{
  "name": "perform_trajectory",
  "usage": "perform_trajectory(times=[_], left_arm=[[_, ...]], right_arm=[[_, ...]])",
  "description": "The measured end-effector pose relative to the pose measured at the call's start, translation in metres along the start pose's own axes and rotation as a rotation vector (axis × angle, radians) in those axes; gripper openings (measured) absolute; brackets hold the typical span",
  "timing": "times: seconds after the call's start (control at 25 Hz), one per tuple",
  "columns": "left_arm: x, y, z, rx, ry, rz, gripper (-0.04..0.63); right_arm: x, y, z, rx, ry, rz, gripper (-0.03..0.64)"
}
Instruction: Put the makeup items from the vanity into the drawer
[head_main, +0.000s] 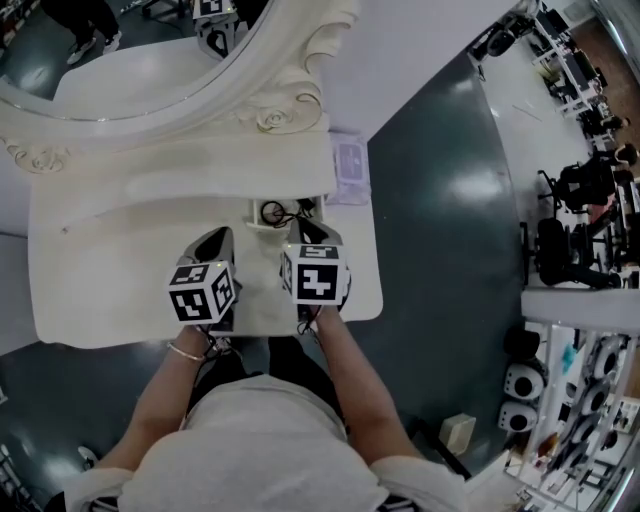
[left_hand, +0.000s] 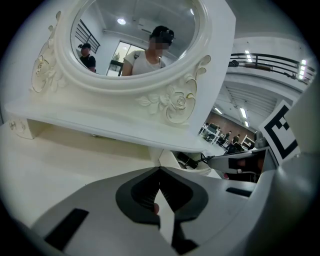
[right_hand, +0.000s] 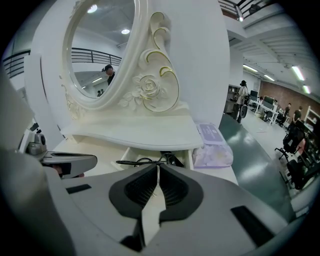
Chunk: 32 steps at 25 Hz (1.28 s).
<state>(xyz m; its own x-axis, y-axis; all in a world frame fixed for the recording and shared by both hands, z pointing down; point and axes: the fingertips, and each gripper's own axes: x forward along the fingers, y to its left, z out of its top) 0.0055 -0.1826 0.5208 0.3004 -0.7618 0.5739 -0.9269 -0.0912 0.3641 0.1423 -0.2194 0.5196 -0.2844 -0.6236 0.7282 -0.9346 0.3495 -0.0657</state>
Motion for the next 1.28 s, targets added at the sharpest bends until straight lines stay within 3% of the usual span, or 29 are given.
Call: perform_trajectory(times=[1.28], left_arm=[[-0.018,-0.002,-0.001,0.034,-0.019,-0.004,0.003]], right_arm=[[-0.019,-0.004,0.0,0.081,-0.077,-0.035,0.026]])
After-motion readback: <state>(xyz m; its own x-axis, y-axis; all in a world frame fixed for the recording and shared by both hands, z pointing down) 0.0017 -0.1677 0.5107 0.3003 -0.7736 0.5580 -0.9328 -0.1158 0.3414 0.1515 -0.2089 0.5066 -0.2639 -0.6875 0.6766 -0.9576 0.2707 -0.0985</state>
